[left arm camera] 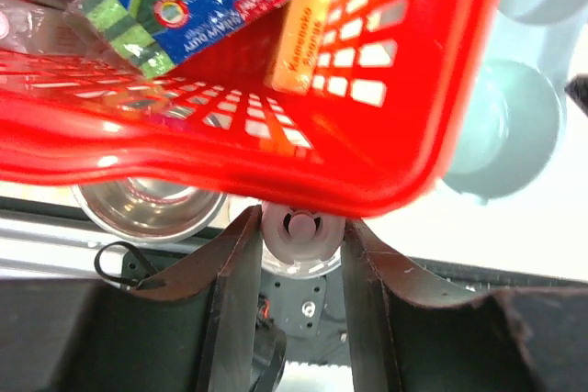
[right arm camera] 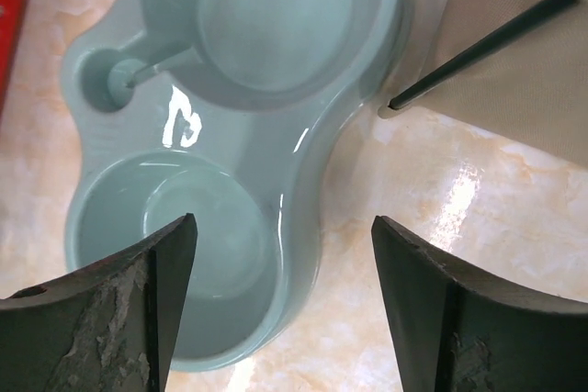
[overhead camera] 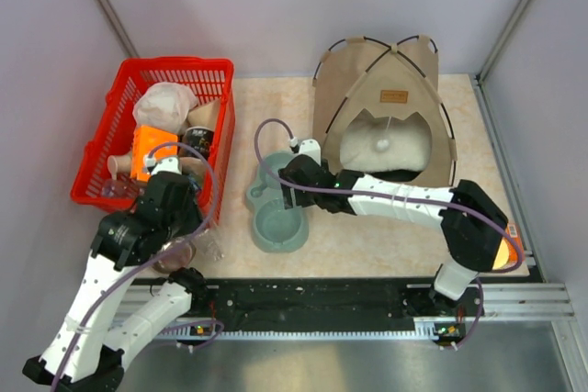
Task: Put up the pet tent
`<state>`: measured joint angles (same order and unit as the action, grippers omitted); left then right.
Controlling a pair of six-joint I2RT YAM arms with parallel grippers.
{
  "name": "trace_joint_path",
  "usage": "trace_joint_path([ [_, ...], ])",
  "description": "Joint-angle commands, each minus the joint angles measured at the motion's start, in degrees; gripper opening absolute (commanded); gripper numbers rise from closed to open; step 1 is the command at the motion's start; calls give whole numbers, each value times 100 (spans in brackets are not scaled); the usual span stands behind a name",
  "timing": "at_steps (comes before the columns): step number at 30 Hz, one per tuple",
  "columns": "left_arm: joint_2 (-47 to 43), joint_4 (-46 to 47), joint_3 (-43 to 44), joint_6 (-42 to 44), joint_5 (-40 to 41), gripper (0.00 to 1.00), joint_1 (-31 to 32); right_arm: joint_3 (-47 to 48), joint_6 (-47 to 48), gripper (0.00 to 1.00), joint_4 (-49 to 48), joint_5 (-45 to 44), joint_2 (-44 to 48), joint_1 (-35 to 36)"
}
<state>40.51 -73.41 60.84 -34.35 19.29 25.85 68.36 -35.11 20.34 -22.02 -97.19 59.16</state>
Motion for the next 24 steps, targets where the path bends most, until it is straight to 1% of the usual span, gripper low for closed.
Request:
trace_joint_path([
  [1,88,266,779,621,-740,0,-27,90,48,79,-109,461,630,-176],
  [3,202,108,1060,850,-1075,0,-27,107,48,81,-118,794,797,-255],
  [8,448,-156,1597,1167,-1822,0,-27,151,-153,82,-100,1542,1262,-554],
  [9,466,-122,1650,1176,-1902,0,-27,169,-215,83,-100,1639,1342,-598],
  [11,493,54,1729,1185,-2349,0,-36,222,-250,83,-65,1797,1509,-677],
  [14,598,352,1913,1141,-2692,0,-36,301,-303,84,5,1929,1772,-765],
  [17,738,739,2212,1062,-2720,0,-27,345,-452,88,14,2087,2063,-888],
  [20,914,1371,2589,703,-2396,0,-36,354,-803,93,-239,2176,2379,-958],
  [22,1072,1819,2853,395,-2132,0,-36,319,-1119,99,-827,2350,2581,-959],
  [24,1204,2328,3091,166,-2017,0,-27,371,-1366,99,-1399,2404,2713,-959],
])
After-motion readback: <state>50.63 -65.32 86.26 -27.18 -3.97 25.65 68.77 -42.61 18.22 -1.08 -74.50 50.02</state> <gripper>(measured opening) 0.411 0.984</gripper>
